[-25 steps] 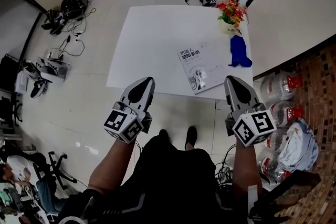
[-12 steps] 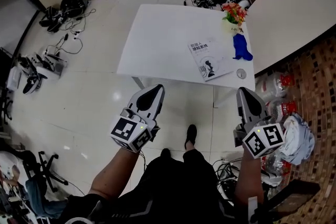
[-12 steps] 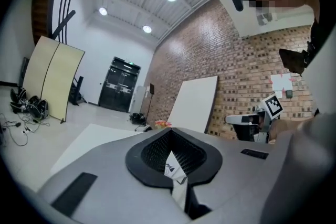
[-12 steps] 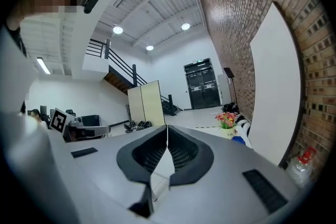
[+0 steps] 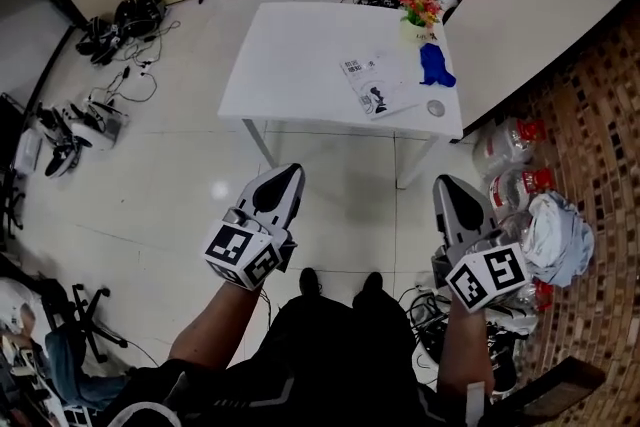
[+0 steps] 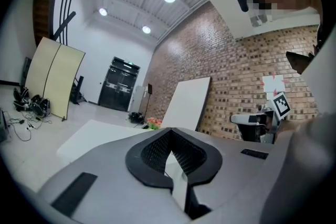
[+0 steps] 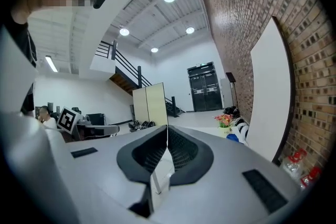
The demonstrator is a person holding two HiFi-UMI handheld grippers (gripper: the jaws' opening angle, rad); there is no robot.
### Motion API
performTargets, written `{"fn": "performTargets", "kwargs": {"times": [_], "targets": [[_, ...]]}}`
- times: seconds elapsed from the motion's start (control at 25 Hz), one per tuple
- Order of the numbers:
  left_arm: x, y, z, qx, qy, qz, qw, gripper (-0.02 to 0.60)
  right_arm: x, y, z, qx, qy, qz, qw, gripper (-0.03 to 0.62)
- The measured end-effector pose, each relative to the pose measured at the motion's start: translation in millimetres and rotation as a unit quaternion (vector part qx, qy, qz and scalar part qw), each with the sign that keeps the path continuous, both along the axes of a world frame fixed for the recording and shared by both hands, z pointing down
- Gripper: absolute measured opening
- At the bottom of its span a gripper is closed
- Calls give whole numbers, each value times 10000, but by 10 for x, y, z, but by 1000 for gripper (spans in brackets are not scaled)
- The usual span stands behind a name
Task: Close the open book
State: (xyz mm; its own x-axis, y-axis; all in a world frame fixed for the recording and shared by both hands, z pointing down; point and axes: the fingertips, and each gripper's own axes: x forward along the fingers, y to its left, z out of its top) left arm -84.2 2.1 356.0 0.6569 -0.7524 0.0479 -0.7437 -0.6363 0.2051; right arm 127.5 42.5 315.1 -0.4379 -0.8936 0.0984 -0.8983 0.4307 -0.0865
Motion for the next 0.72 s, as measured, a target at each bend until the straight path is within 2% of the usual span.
{"fn": "performTargets", "kwargs": {"times": [0.2,0.4,0.56,0.72], "targets": [[462,578,-147,228,-58,-359,9991,-5,391,562,-17,260,-8,-492,9984,3],[774,1204,-254,216,-66,-872,9959,-5,665,1041,-49,272,110,-1073,9938,3],[840,1844,-325,204,-327,-864,9955,-5,573,1483,-60,213,-33,-1409,9898,3],[732,2293,-318,173,-294,-932,9951,-5,403,1812,-146,382,-149,-1551,9871,3]]}}
